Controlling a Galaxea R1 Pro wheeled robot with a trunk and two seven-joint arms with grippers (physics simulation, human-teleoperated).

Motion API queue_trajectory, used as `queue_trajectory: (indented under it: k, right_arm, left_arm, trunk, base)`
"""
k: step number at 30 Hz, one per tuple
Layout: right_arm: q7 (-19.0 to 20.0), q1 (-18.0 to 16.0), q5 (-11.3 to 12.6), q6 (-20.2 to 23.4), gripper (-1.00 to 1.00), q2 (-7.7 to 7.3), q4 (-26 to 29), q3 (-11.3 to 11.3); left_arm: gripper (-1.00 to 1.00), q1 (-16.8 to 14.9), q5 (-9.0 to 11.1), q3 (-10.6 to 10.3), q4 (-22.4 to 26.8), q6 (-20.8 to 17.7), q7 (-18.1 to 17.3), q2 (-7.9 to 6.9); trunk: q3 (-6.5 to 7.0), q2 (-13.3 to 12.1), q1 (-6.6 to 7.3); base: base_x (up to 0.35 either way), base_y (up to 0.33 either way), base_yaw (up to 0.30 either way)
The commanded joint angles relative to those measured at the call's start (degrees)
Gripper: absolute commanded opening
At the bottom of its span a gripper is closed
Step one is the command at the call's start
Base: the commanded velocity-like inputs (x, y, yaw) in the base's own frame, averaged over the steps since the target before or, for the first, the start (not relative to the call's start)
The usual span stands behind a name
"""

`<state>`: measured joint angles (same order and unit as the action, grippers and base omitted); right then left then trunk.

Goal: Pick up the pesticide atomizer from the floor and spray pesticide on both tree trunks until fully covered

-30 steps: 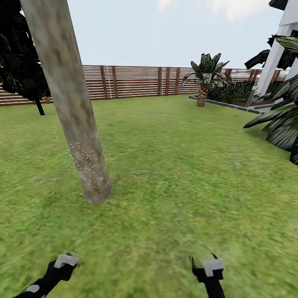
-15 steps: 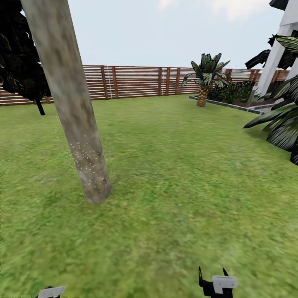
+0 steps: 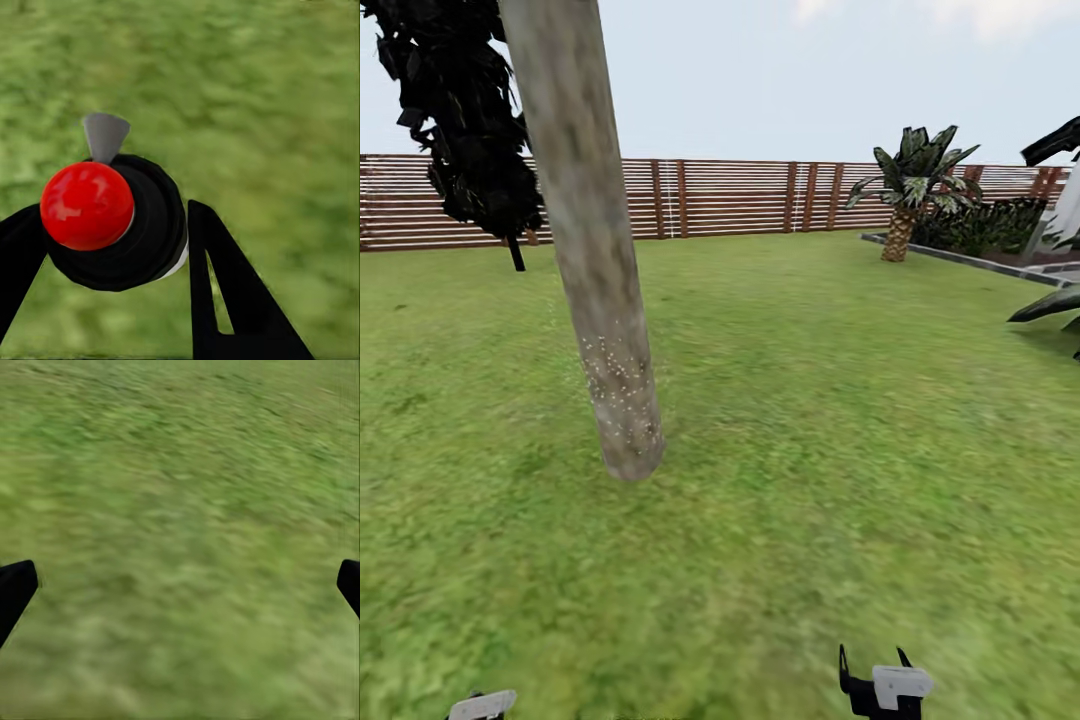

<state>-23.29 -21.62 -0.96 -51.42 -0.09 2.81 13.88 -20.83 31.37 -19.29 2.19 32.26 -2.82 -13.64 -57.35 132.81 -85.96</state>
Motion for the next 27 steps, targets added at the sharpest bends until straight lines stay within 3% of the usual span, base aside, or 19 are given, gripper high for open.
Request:
queue_trajectory:
  k: [1, 17, 27]
  right_arm:
    - [0.00, 0.00, -0.01, 0.00, 1.00, 0.00, 0.00, 0.01]
    - [0.00, 0.00, -0.08, 0.00, 1.00, 0.00, 0.00, 0.10]
    - [0.00, 0.00, -0.09, 0.00, 1.00, 0.00, 0.00, 0.18]
  left_arm:
    - [-1.00, 0.00, 0.29, -0.04, -0.01, 0.00, 0.00, -0.03]
    - [-1.00, 0.08, 0.76, -0.04, -0.12, 0.09, 0.00, -0.17]
    - [-1.00, 0.09, 1.46, -0.04, -0.16, -0.04, 0.00, -0.07]
  trunk:
    - [0.00, 0.00, 0.00]
    - [0.00, 0.00, 0.00]
    - [0.00, 0.00, 0.00]
  base:
    - [0.000, 0.000, 0.280]
    - [-0.006, 0.002, 0.280]
    - [-0.267, 0.173, 0.280]
